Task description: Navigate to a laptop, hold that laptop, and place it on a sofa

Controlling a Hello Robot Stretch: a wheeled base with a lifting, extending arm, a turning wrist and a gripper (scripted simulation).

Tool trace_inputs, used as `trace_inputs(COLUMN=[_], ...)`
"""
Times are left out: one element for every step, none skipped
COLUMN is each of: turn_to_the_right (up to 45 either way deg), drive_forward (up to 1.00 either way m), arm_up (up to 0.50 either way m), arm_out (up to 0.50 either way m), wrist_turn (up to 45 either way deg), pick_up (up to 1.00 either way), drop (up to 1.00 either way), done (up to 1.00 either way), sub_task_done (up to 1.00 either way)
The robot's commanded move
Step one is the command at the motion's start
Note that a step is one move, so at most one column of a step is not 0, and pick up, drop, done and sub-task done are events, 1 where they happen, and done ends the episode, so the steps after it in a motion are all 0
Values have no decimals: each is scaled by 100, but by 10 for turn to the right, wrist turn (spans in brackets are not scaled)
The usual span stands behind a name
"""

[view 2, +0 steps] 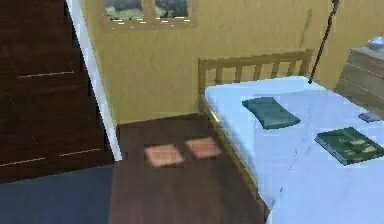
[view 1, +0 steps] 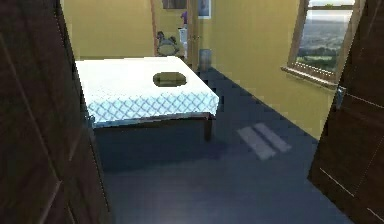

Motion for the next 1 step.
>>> trace_inputs(turn_to_the_right=[210], drive_forward=[0], arm_up=[0], arm_out=[0], wrist_turn=[0], pick_up=[0], drop=[0], done=[0], sub_task_done=[0])
